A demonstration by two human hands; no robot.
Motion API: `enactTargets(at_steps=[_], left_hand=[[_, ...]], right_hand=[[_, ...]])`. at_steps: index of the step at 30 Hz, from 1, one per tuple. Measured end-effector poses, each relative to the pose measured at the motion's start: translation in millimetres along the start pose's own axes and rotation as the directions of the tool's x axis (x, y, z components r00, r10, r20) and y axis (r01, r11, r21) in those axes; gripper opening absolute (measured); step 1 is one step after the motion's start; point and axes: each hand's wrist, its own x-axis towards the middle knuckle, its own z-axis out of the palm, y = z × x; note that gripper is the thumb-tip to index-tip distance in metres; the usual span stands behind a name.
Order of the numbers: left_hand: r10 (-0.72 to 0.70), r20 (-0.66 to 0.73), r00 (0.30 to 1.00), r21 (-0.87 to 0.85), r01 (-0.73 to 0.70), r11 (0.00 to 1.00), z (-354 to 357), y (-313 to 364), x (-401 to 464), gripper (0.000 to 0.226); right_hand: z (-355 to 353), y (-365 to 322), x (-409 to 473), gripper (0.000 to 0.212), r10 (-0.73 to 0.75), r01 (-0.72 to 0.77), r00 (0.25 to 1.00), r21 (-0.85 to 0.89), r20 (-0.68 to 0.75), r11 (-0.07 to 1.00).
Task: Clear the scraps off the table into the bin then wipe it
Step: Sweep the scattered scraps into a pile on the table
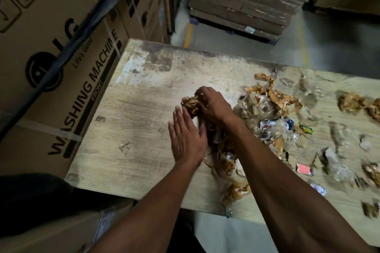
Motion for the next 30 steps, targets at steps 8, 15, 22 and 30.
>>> enactTargets(at_steps=[8,15,22,30], left_hand=[[-0.019,-0.049,0.999,-0.46,-0.006,0.888,7,37,75,0.067],[0.029,-0.066,0.997,-0.523,-0.059,0.85,11,31,70,0.041],[0.065,-0.021,0.998,-0.646,-0.063,0.761,21,44,61,0.049],[-0.026,0.136,0.99,-0.821,0.127,0.557,19,66,63,0.028]], right_hand=[[-36,11,-4,0.036,0.116,-0.137,0.986,0.182,0.121,0.974],[-43,5,-65,0.049,0.208,-0.159,0.95,0.21,-0.234,0.965],[20,-1,-75,0.069,0.366,-0.238,0.898,0.428,-0.245,0.872],[17,-6,-55,0.059,0.415,-0.164,0.849,0.584,-0.326,0.795]])
